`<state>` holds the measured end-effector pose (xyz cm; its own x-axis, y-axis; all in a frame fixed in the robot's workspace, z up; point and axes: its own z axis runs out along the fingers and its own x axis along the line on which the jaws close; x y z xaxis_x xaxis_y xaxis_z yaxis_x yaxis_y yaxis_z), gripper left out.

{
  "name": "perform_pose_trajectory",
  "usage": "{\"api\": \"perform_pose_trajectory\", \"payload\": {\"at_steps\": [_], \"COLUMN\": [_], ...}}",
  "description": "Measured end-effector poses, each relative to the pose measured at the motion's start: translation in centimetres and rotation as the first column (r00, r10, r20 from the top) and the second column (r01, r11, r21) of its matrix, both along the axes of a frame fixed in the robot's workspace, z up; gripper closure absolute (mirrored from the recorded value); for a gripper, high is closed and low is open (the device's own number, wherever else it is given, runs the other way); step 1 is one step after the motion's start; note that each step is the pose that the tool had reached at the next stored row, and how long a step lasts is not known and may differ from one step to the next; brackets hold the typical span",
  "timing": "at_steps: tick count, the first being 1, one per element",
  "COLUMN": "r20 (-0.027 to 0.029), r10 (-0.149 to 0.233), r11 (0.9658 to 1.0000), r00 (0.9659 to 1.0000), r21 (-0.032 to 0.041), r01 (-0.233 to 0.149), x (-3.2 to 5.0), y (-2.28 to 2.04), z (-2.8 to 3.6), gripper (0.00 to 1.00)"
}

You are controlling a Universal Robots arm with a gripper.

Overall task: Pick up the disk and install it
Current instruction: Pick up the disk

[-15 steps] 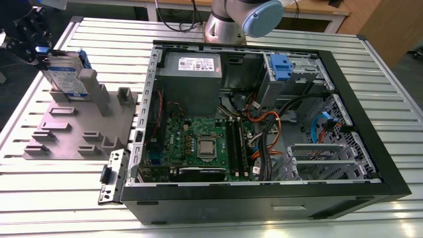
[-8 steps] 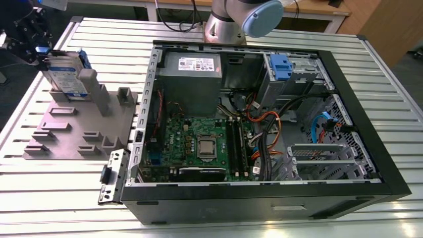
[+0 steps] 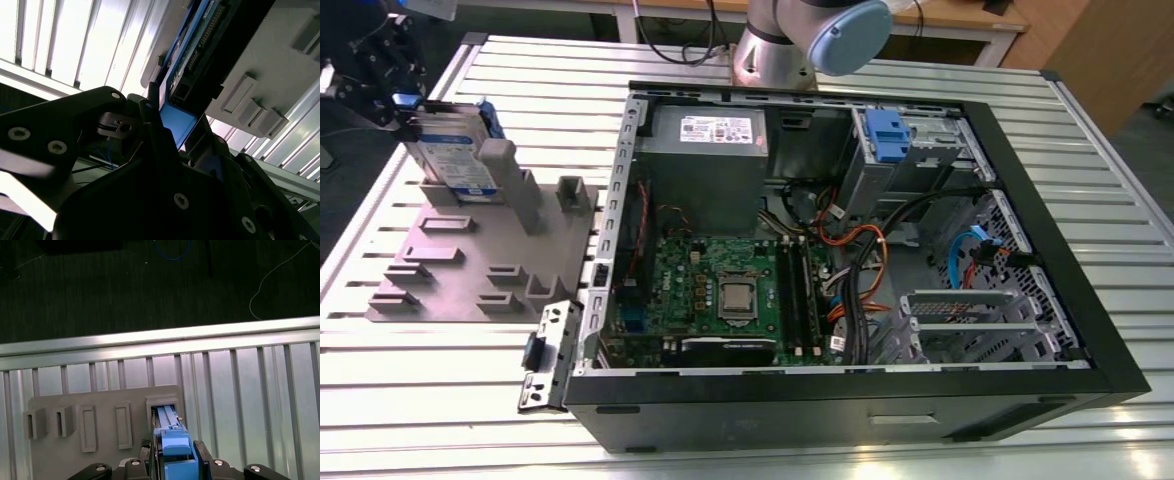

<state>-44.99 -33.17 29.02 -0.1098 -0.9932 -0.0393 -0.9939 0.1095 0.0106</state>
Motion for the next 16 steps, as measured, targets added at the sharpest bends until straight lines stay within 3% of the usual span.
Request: {"api": "perform_pose_trajectory", "payload": {"at_steps": [16], "r20": [-0.0002], "r10": [0.0], "r11": [1.0], "r00": [1.0], "r21": [-0.0013], "r01": [0.0], "x": [0.0], "y": [0.12], "z": [-0.18], "gripper": [0.55]}}
